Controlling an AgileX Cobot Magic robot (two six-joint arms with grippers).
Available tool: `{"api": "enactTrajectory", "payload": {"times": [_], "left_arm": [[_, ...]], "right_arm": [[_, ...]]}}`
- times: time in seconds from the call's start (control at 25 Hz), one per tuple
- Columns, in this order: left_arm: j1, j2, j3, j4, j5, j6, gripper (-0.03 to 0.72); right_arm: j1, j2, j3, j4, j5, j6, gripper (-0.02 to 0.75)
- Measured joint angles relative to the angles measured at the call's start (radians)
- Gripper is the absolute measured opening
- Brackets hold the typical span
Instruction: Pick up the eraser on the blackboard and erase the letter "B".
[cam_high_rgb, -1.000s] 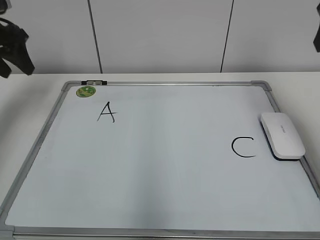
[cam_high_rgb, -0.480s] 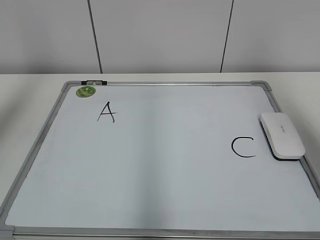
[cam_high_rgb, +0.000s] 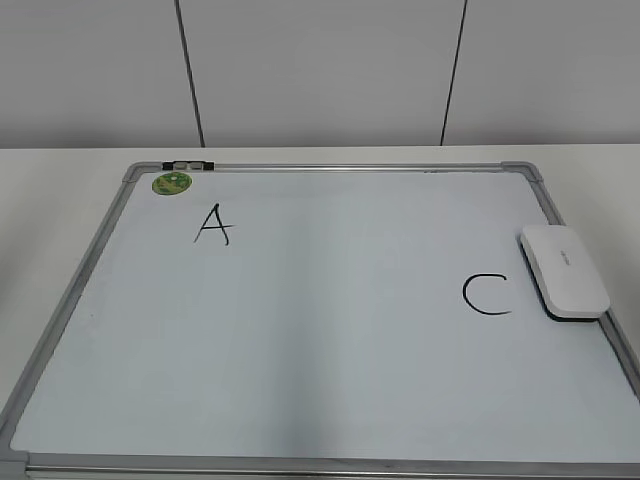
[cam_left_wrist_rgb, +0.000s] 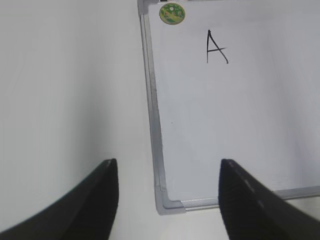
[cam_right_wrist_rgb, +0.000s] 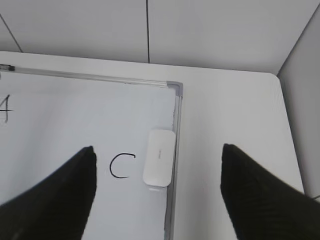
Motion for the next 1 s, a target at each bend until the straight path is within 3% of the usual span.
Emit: {"api": "enactTrajectory", "payload": {"times": [0.2, 0.68, 1.0], "left_arm": [[0.0, -0.197, 0.16, -0.038, 0.004, -0.009, 0.455], [0.0, -0.579, 0.506, -0.03, 0.012, -0.044, 0.452], [-0.026, -0.668, 0.652, 0.064, -0.011, -0.044, 0.442]], "right_arm": [[0.0, -0.12, 0.088, 0.022, 0.0, 0.004, 0.594], [0.0, -0.518, 0.579, 0.001, 0.004, 0.009, 0.594], [0.0, -0.754, 0.845, -0.067, -0.001, 0.011, 0.594]]}}
